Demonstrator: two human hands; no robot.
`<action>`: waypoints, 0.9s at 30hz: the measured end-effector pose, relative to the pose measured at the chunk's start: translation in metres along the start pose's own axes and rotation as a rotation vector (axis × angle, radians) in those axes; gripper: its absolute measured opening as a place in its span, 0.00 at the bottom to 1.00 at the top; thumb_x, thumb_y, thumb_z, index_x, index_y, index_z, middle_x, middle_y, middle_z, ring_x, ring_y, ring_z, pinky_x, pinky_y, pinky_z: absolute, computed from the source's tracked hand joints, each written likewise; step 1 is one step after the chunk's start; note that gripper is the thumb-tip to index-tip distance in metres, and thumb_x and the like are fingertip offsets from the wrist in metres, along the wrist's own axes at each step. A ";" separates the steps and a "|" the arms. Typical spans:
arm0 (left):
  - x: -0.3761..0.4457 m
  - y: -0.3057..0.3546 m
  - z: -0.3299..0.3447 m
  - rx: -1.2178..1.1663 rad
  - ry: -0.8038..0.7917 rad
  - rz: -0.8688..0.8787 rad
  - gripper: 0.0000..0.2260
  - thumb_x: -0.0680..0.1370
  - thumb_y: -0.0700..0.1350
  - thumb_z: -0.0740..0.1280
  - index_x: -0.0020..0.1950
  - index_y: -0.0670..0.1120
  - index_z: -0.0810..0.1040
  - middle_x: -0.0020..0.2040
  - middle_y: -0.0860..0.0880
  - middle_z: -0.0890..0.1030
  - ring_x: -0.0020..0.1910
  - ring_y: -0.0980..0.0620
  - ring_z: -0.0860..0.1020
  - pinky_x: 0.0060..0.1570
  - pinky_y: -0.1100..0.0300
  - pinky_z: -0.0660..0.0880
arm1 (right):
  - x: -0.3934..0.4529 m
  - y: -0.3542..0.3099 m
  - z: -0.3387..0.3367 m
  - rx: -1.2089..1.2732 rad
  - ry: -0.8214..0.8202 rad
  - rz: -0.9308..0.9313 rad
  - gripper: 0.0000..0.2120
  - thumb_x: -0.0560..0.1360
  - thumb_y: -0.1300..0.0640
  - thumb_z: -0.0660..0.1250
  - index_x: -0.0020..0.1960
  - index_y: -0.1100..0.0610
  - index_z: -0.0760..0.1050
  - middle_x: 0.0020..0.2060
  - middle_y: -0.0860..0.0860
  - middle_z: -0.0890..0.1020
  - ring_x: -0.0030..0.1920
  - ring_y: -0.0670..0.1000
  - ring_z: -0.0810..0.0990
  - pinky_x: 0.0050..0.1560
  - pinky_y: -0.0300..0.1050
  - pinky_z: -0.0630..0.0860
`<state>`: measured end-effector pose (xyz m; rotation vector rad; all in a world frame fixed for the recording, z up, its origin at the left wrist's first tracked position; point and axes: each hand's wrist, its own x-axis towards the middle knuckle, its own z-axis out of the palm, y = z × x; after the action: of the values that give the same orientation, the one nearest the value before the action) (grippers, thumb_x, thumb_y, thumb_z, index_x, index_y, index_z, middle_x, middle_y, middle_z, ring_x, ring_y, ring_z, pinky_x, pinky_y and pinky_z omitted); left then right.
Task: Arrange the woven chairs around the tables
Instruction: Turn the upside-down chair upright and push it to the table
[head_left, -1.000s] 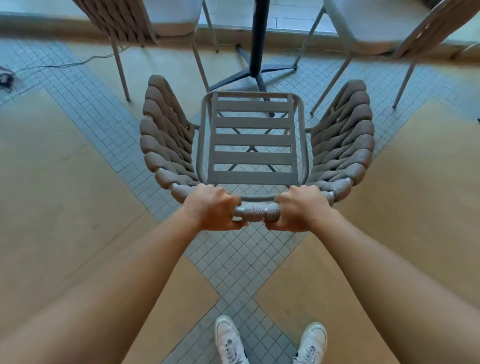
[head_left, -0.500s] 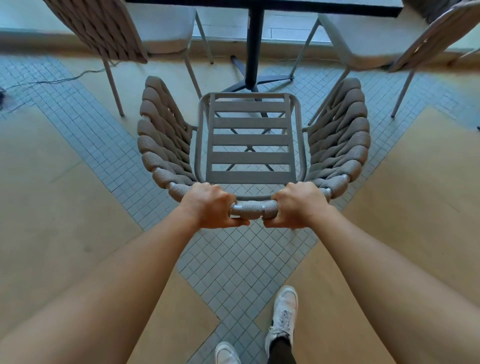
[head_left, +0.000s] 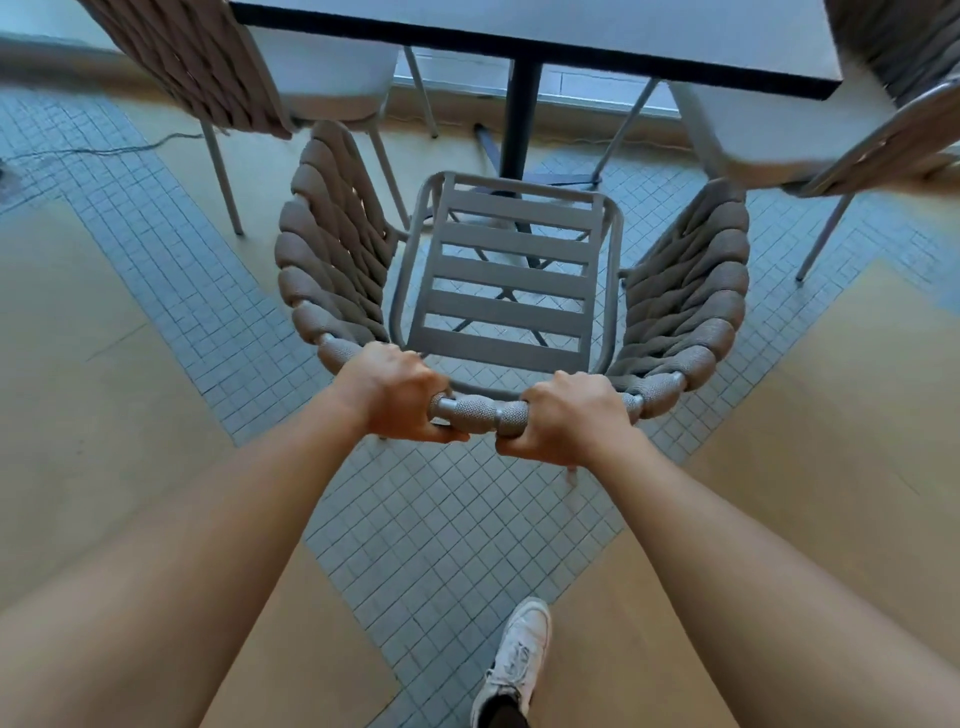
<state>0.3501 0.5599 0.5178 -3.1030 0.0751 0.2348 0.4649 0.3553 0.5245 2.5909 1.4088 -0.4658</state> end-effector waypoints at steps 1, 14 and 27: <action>0.006 -0.002 -0.001 0.003 -0.004 -0.002 0.36 0.64 0.82 0.49 0.48 0.58 0.82 0.35 0.57 0.81 0.34 0.54 0.80 0.33 0.60 0.67 | 0.005 0.004 -0.001 0.007 0.002 -0.003 0.30 0.61 0.24 0.55 0.37 0.49 0.77 0.28 0.45 0.71 0.27 0.49 0.69 0.31 0.44 0.65; 0.062 -0.008 -0.002 -0.015 -0.016 -0.085 0.36 0.64 0.83 0.51 0.44 0.56 0.81 0.36 0.55 0.82 0.35 0.51 0.81 0.38 0.58 0.74 | 0.042 0.056 -0.019 0.012 -0.020 -0.080 0.28 0.62 0.26 0.56 0.39 0.48 0.79 0.28 0.46 0.74 0.29 0.51 0.74 0.32 0.44 0.70; 0.104 -0.024 -0.008 -0.008 0.042 -0.062 0.38 0.64 0.83 0.49 0.46 0.55 0.82 0.35 0.54 0.82 0.34 0.50 0.81 0.35 0.58 0.69 | 0.080 0.087 -0.035 -0.024 0.000 -0.064 0.28 0.60 0.26 0.56 0.40 0.47 0.80 0.27 0.45 0.73 0.29 0.52 0.74 0.34 0.44 0.71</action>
<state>0.4552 0.5785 0.5109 -3.1125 -0.0219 0.1689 0.5850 0.3809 0.5296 2.5337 1.4915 -0.4548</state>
